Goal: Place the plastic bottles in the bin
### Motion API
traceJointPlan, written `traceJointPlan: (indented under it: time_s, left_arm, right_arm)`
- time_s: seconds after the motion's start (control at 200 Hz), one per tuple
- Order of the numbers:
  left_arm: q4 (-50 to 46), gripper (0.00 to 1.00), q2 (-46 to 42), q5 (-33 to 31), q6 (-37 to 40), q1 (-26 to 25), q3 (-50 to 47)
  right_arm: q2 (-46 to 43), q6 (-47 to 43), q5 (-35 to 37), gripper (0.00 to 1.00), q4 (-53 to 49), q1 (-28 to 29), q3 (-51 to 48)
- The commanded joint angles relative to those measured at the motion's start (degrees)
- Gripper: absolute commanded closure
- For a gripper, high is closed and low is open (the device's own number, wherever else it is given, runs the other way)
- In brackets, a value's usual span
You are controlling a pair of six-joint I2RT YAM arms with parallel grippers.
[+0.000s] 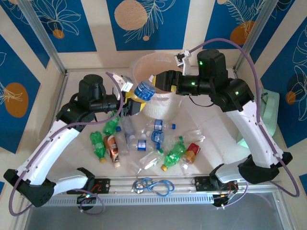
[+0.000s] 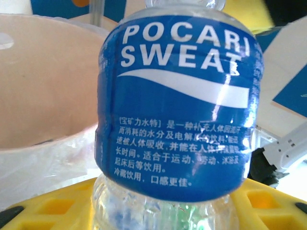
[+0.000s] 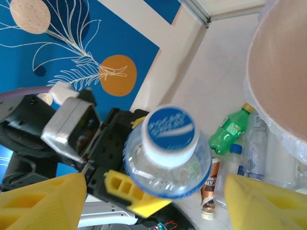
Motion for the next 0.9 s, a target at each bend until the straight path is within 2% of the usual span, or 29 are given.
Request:
traceJointPlan:
  time_s: [0.0, 0.265, 0.36, 0.505, 0.64, 0.75, 0.895]
  left_arm:
    - [-3.40, 0.51, 0.30, 2.24, 3.32, -1.11, 3.15]
    - [-6.31, 0.53, 1.45, 1.62, 5.67, -2.45, 5.17]
    - [-6.69, 0.53, 1.39, 1.00, 6.05, -2.54, 5.10]
    - [-6.71, 0.53, 2.07, -0.37, 5.04, -2.53, 5.10]
    - [-5.90, 0.53, 2.47, -1.53, 4.48, -2.53, 4.60]
    - [-6.12, 0.54, 2.98, -1.85, 4.47, -2.51, 4.67]
    - [-5.47, 0.55, 2.61, -1.81, 4.41, -2.54, 4.21]
  right_arm:
    - [1.45, -0.16, -3.01, 0.27, -1.95, -0.53, 2.15]
    - [2.83, -0.26, -2.57, 0.37, -3.33, -0.55, 3.21]
    - [3.06, -0.17, -2.41, 0.46, -3.47, -0.55, 2.97]
    - [2.94, 0.18, -2.07, 0.53, -3.25, -0.46, 2.61]
    - [2.67, 0.66, -1.88, 0.54, -2.99, -0.46, 1.79]
    - [2.52, 0.80, -2.04, 0.48, -2.87, -0.45, 1.06]
    - [2.22, 0.97, -1.73, 0.54, -2.79, -0.41, 0.17]
